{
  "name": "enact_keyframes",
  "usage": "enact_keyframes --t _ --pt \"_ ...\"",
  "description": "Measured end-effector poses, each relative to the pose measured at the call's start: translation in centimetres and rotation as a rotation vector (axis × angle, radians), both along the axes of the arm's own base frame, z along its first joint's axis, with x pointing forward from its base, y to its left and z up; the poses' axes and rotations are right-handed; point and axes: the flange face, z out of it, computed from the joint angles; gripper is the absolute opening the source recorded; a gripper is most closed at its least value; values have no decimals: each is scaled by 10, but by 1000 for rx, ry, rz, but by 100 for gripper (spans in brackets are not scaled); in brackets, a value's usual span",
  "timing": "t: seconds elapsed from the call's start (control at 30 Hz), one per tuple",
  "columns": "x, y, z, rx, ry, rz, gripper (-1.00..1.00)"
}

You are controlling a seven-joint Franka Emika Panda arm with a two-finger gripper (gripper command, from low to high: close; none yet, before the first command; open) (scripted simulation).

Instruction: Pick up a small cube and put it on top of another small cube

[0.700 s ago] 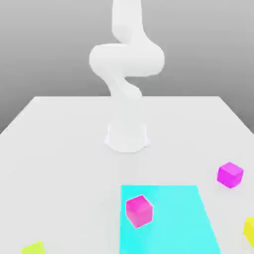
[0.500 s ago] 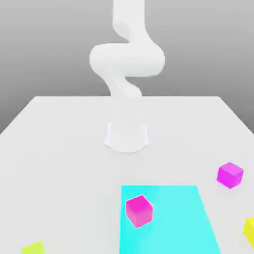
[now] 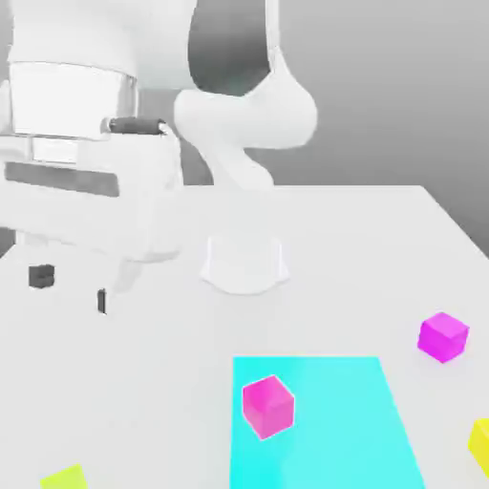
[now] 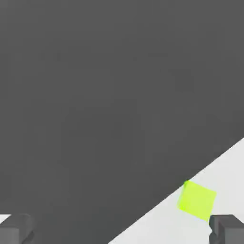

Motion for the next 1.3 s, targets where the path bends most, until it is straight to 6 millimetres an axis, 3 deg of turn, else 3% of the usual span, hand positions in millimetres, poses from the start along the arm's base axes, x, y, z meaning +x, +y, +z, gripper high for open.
enact_keyframes --t 0.13,0.3,0.43,0.47,0.7,0.83,0.97,1.07,1.2,1.3 --pt "2 -21 -72 41 87 -112 0" --pt "-11 -49 -163 87 196 -262 0" --pt "-14 -54 -226 95 219 -295 0" --pt "-15 -54 -240 96 220 -296 -100" --pt "-15 -54 -242 96 219 -296 -100" --pt "-15 -52 -193 96 219 -291 -100" --pt "-7 43 -173 95 222 -41 -100" --pt "-14 118 -163 88 224 165 -100" --pt "-43 220 -151 67 227 465 -100" --pt "-81 295 -142 40 229 717 -100"
